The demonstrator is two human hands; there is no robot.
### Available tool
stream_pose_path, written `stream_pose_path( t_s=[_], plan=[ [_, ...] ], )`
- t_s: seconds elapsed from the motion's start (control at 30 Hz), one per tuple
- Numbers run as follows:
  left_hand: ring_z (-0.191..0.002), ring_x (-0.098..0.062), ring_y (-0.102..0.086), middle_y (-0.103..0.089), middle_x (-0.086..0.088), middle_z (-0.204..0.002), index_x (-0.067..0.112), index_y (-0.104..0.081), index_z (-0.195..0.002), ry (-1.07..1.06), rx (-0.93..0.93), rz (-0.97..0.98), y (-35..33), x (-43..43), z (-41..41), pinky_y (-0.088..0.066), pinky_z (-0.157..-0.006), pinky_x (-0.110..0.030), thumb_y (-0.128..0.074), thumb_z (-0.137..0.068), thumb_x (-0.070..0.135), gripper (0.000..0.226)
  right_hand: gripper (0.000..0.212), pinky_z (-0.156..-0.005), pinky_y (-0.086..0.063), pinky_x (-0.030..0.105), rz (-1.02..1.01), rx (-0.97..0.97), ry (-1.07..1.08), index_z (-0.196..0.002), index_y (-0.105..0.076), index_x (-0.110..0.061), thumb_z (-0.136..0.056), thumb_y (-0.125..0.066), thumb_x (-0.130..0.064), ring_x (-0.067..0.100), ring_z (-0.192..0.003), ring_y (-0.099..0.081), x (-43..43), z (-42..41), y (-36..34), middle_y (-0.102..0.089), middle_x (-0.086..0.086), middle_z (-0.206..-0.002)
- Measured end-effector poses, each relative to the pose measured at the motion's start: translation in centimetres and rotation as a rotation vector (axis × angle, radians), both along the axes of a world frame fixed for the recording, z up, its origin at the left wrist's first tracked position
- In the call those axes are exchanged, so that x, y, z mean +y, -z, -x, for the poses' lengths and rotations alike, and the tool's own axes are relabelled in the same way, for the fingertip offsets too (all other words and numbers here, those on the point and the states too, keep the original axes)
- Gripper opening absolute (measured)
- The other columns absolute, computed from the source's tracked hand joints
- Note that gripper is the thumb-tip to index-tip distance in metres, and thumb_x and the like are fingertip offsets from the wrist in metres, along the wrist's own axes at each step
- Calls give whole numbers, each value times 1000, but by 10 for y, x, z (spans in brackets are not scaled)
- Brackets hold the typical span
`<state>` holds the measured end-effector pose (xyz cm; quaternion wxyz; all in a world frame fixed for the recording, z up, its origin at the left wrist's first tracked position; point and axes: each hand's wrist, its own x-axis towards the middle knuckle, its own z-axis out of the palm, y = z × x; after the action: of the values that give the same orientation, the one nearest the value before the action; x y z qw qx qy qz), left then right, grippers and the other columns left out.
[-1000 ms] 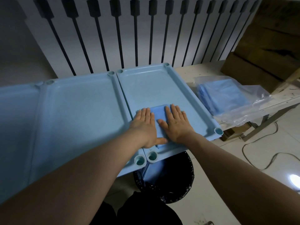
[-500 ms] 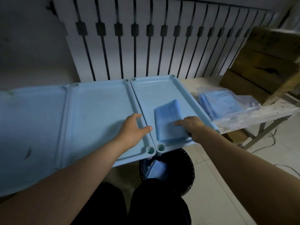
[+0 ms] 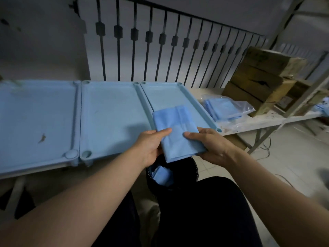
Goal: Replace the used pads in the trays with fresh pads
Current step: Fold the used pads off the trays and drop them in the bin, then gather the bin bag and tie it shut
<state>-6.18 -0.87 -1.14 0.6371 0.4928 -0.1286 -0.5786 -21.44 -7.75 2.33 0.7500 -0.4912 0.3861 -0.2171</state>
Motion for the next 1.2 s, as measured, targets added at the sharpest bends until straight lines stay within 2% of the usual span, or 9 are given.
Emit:
stream_pose_path(
  t_s=[0.13,0.23,0.4,0.53,0.63,0.7,0.83,1.0,1.2],
  plan=[
    [-74,-26,-68,-70,-18,-99,3,-66,-91,-9,-35,-48,16,22,17,-59,-64,-37,-68,-85,5,7,28,-60,-60,38,-32,77,39,-114,-64,2,-87,-61,3,32,-88,-70,34,25,25,-69,20,-109],
    [-72,-24,-66,-69,-17,-99,1,-65,-100,27,-71,-101,30,30,24,-58,-53,-30,-62,-90,6,11,25,-54,-59,35,-35,148,90,-110,-62,4,-86,-63,6,34,-83,-69,44,41,49,-67,21,-107],
    [-94,-29,-65,-59,-15,-123,8,-57,-119,39,-100,-278,75,42,16,-55,-84,-44,-54,-97,17,24,32,-55,-58,33,-133,290,299,-114,-57,8,-83,-64,11,40,-89,-63,34,61,107,-55,25,-123],
    [-100,-28,-60,-56,-12,-121,8,-52,-127,32,-81,-397,104,50,9,-51,-89,-44,-50,-99,19,30,22,-63,-59,33,-169,375,289,-107,-55,4,-87,-58,12,29,-80,-63,29,64,152,-58,23,-111],
    [-106,-30,-60,-58,-13,-119,6,-51,-129,1,-80,-469,124,49,3,-50,-94,-44,-50,-100,18,31,25,-47,-56,29,-249,430,320,-109,-52,4,-87,-59,13,30,-70,-60,13,44,174,-51,24,-112],
    [-106,-31,-62,-59,-14,-121,6,-51,-130,-4,-86,-527,140,49,1,-51,-93,-44,-49,-100,18,32,28,-46,-58,37,-312,380,367,-112,-51,4,-87,-60,12,36,-69,-59,-4,27,185,-46,23,-112],
    [-81,-23,-63,-64,-10,-100,7,-53,-125,13,-80,-630,170,48,-1,-51,-81,-39,-50,-99,19,29,34,-58,-59,44,-281,435,326,-113,-50,6,-91,-66,-13,40,-75,-66,-31,7,216,-60,24,-105],
    [-80,-22,-63,-64,-7,-95,7,-53,-123,34,-48,-687,201,37,-4,-51,-82,-39,-47,-100,19,26,43,-63,-59,54,-434,567,268,-87,-59,13,-98,-55,-29,38,-59,-64,-9,19,259,-62,25,-72],
    [-81,-22,-63,-65,-7,-94,11,-54,-114,73,-12,-690,214,23,7,-50,-84,-39,-47,-100,19,18,50,-60,-57,48,-565,506,380,-115,-48,5,-96,-56,-40,42,-72,-65,-2,27,297,-61,28,-98]
  ],
)
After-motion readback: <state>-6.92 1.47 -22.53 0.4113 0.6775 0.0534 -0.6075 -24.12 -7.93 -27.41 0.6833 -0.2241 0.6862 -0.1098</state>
